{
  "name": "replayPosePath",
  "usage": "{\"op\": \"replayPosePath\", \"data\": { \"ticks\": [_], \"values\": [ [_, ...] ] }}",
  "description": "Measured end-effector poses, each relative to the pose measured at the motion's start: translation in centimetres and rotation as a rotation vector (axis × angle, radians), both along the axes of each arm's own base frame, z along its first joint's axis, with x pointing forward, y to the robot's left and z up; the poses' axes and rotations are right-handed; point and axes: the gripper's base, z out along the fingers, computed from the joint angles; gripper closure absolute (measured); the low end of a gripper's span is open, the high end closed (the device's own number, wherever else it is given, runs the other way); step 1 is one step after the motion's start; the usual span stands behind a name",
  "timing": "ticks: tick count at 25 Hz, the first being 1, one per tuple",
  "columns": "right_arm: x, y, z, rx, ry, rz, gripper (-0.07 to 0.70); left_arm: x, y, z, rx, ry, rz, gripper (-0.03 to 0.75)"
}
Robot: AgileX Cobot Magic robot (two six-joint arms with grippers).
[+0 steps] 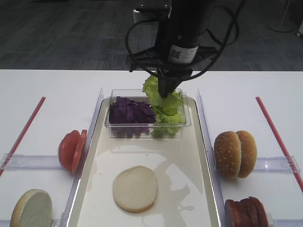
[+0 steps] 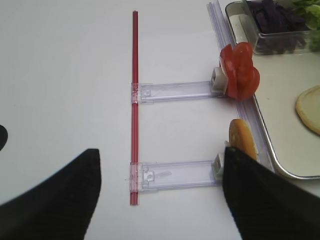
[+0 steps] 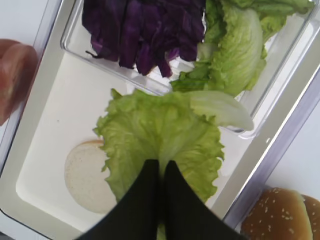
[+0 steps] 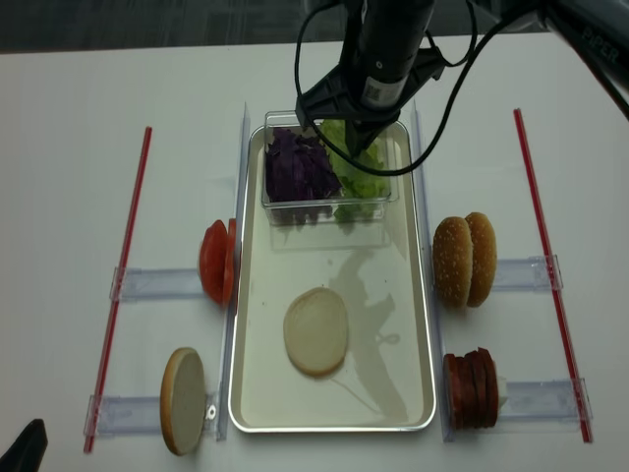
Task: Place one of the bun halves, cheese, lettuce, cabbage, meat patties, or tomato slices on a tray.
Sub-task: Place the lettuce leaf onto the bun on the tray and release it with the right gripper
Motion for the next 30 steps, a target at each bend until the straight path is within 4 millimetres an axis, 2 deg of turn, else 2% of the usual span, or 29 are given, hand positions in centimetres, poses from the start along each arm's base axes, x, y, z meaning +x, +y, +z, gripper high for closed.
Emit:
{"op": "replayPosePath", "data": {
  "ticks": [8,18,30],
  "values": [
    [-3.4,0.6,-0.9,-0.002,0.008,0.051,0.59,0.0,0.0,0.0,0.003,0.0,0.004,0.228],
    [-7.1,3.5,-4.3,-0.005,0.036,0.137,0.59,0.0,0.0,0.0,0.001,0.0,0.005,0.228],
    [-7.9,3.5,-6.3,0.015,0.055,0.117,0.59,0.0,0.0,0.0,0.0,0.0,0.006,0.228]
  ]
}}
